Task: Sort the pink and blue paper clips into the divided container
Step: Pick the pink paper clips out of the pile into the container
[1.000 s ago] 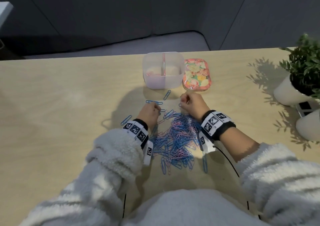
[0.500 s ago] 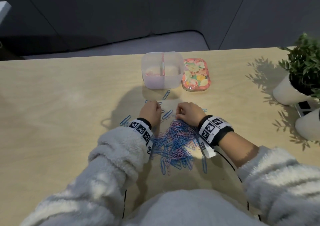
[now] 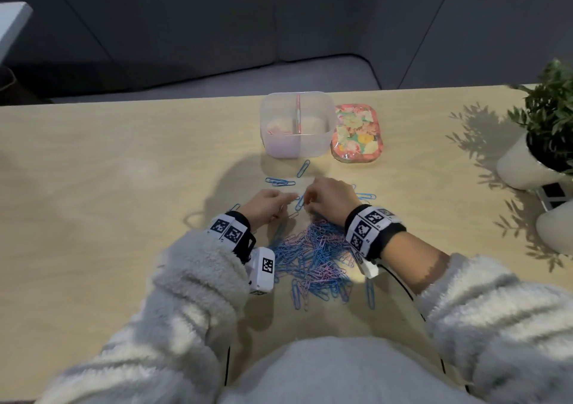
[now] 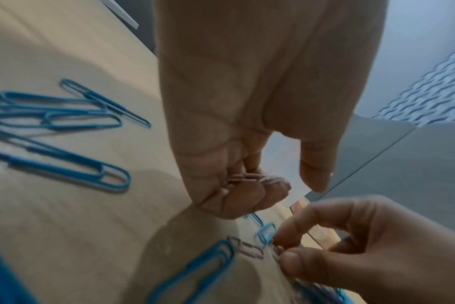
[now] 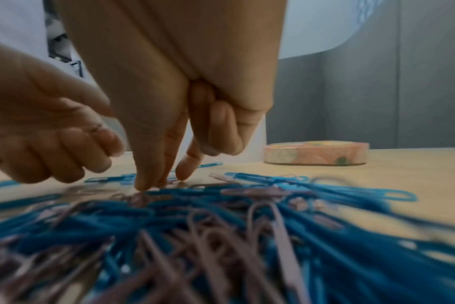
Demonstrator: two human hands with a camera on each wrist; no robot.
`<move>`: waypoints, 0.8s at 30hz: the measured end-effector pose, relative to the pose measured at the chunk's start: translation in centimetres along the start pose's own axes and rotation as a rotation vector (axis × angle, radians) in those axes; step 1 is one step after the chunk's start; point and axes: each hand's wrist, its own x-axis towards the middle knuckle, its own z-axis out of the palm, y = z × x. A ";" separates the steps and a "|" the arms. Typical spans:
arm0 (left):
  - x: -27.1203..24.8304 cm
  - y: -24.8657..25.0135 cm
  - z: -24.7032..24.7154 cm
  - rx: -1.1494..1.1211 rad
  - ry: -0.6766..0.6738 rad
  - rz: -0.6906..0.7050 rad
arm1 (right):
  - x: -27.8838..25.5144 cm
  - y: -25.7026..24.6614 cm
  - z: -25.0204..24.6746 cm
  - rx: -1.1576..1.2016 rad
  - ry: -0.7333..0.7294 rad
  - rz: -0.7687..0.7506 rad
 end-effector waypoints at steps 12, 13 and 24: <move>-0.2 -1.0 1.4 0.939 0.080 0.312 | -1.0 2.0 0.0 -0.011 0.015 0.017; -0.1 -0.9 1.6 0.950 0.076 0.311 | -1.1 2.2 0.0 0.058 0.028 0.058; -0.4 -0.9 1.3 0.908 0.123 0.357 | -2.7 4.1 -1.3 1.159 0.099 0.474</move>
